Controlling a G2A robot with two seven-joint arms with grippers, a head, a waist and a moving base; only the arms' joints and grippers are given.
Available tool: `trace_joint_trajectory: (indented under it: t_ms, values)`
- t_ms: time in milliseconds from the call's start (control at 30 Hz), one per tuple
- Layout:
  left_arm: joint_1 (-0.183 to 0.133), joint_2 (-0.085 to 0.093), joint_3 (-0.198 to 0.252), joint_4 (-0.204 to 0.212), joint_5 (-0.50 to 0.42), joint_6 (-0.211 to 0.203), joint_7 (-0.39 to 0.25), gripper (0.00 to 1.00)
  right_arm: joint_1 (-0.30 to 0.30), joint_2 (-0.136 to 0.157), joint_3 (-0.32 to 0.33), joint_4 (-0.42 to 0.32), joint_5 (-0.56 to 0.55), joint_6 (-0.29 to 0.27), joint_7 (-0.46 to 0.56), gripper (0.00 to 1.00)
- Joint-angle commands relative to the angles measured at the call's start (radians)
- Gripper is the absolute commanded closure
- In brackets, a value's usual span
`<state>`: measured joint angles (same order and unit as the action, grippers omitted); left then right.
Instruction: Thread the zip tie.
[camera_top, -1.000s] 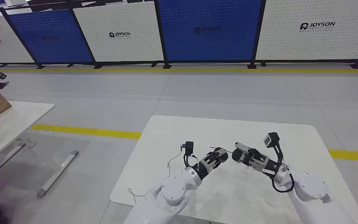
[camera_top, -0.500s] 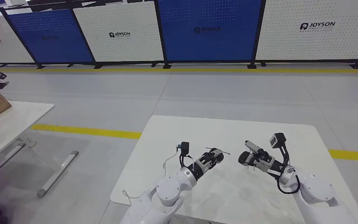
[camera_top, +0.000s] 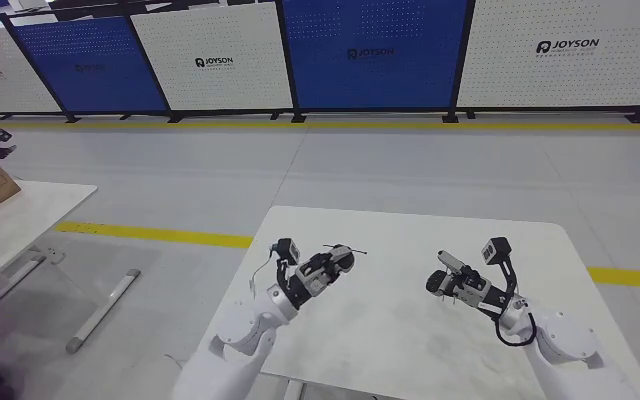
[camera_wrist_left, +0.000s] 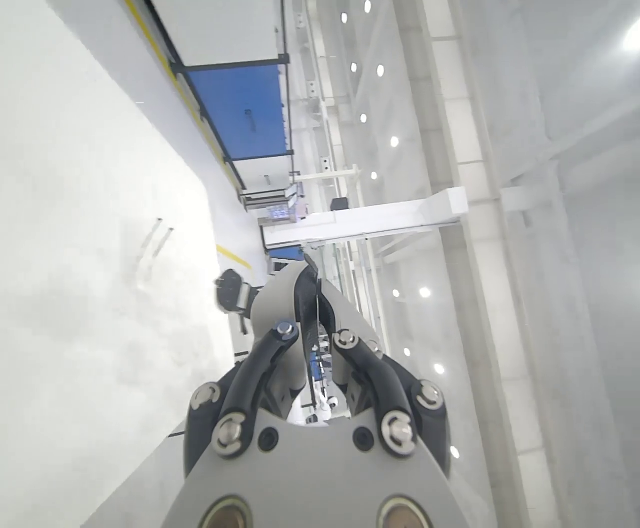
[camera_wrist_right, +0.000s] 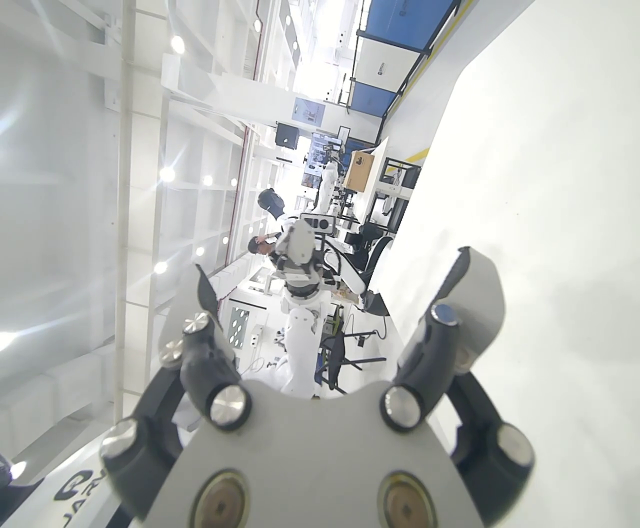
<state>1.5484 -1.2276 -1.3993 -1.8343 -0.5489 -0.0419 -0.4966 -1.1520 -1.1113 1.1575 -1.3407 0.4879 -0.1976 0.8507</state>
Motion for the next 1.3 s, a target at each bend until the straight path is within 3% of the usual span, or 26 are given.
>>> trace_joint_trajectory:
  t_ms: [0,333,400,600,700,867,967,1167,1267]
  values:
    - [0.03,0.001,-0.033,-0.043,-0.077,0.013,0.013,1.0,0.0,0.0,0.0,0.0,0.0,0.0,0.0,0.0]
    - [0.027,0.0,-0.027,-0.045,-0.081,0.012,0.023,1.0,0.0,0.0,0.0,0.0,0.0,0.0,0.0,0.0]
    - [0.011,-0.001,-0.017,-0.062,-0.087,0.01,0.04,1.0,0.0,0.0,0.0,0.0,0.0,0.0,0.0,0.0]
    - [-0.041,-0.009,-0.039,-0.164,-0.127,-0.087,0.135,1.0,0.0,0.0,0.0,0.0,0.0,0.0,0.0,0.0]
    - [-0.049,-0.008,-0.05,-0.188,-0.121,-0.09,0.137,1.0,0.0,0.0,0.0,0.0,0.0,0.0,0.0,0.0]
    - [-0.049,-0.005,-0.05,-0.199,-0.14,-0.053,0.099,1.0,0.0,0.0,0.0,0.0,0.0,0.0,0.0,0.0]
    - [-0.043,0.0,-0.047,-0.185,-0.074,-0.02,0.068,1.0,0.0,0.0,0.0,0.0,0.0,0.0,0.0,0.0]
    - [-0.036,0.004,0.015,-0.123,-0.029,0.064,0.019,1.0,0.0,0.0,0.0,0.0,0.0,0.0,0.0,0.0]
    - [-0.041,0.004,0.055,-0.092,0.02,0.08,0.012,1.0,0.0,0.0,0.0,0.0,0.0,0.0,0.0,0.0]
